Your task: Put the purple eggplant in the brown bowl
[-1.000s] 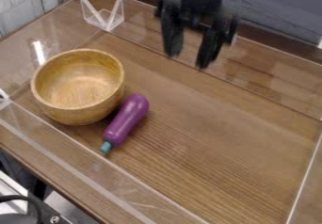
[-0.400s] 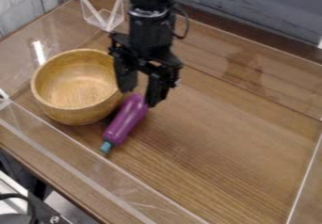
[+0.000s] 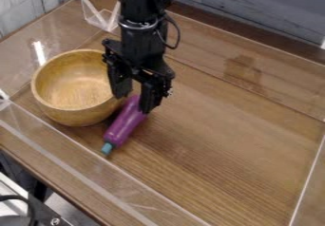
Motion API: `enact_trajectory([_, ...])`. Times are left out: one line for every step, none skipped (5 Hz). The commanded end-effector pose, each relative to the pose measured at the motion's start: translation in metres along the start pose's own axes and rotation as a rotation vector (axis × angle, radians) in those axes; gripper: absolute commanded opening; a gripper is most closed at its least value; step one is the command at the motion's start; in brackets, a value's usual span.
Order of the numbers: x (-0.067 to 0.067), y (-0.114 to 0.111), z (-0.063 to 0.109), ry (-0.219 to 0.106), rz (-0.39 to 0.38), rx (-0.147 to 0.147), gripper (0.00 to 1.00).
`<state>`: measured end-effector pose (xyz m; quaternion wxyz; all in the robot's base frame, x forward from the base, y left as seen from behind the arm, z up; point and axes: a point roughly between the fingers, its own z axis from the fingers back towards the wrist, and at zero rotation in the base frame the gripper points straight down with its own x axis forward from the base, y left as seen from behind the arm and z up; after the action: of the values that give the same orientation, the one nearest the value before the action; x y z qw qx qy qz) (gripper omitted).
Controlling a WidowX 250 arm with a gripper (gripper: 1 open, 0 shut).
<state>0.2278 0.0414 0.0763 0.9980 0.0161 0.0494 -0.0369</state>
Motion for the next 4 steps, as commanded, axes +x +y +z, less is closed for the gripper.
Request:
enact_trajectory([0.003,0.005,0.007,-0.052,0.010,0.016,1.00])
enact_trajectory([0.003,0.005,0.002,-0.055,0.012,0.021,1.00])
enact_trajectory([0.003,0.005,-0.003,-0.059,0.014,0.026,1.00])
enact_trajectory([0.004,0.006,-0.007,-0.064,0.014,0.031,1.00])
